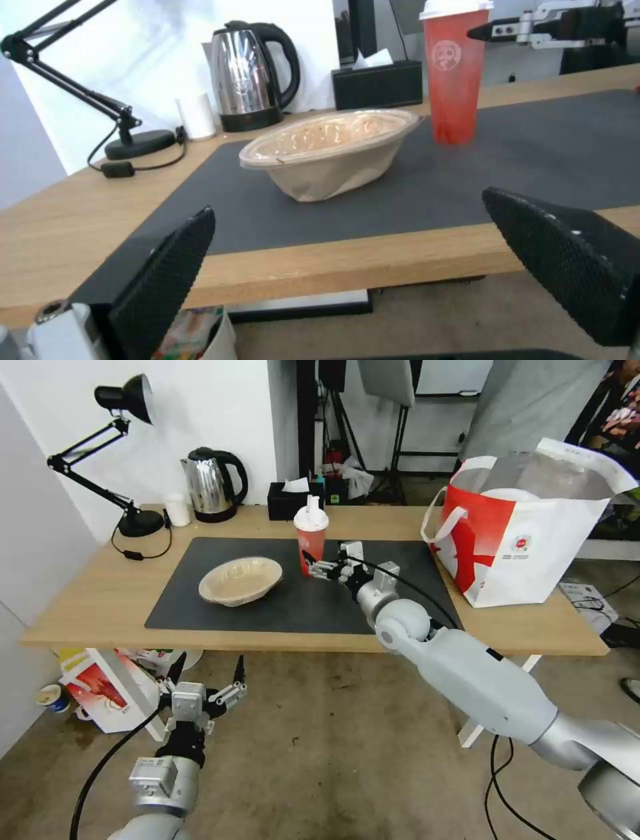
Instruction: Pick up the trash from the table and place it into the takeout bag.
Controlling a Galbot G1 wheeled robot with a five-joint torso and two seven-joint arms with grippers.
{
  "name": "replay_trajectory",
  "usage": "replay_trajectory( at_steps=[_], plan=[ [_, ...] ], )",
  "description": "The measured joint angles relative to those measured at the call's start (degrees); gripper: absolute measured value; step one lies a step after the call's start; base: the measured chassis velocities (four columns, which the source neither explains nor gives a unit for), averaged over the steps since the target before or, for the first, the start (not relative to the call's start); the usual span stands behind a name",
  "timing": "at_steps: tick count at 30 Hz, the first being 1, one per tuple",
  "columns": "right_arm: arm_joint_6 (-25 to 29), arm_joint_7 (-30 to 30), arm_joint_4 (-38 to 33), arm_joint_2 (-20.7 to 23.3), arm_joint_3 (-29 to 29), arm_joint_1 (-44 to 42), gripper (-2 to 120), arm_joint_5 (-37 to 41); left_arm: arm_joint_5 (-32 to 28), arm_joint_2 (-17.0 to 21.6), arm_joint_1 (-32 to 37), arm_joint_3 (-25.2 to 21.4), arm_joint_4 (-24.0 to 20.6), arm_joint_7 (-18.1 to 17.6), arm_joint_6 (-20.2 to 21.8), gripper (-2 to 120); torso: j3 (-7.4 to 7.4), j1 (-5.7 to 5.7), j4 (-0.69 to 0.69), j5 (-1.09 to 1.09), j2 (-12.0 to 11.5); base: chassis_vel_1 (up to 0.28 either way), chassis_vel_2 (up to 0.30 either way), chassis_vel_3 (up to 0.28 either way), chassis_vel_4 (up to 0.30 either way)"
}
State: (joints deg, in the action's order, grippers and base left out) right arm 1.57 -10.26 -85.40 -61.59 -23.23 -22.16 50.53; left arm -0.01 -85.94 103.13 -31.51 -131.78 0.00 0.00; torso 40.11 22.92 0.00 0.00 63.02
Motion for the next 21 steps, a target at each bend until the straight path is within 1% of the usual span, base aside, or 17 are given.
replay_trajectory(
  at_steps=[21],
  plan=[
    [0.23, -0.01, 2.52, -1.00, 1.27, -0.40, 100, -1.90, 0.00, 0.00, 0.00, 0.00, 0.00, 0.00, 0.00, 100, 0.00, -0.01, 0.00, 0.00, 0.00, 0.000, 0.000, 0.000, 0.000]
  ],
)
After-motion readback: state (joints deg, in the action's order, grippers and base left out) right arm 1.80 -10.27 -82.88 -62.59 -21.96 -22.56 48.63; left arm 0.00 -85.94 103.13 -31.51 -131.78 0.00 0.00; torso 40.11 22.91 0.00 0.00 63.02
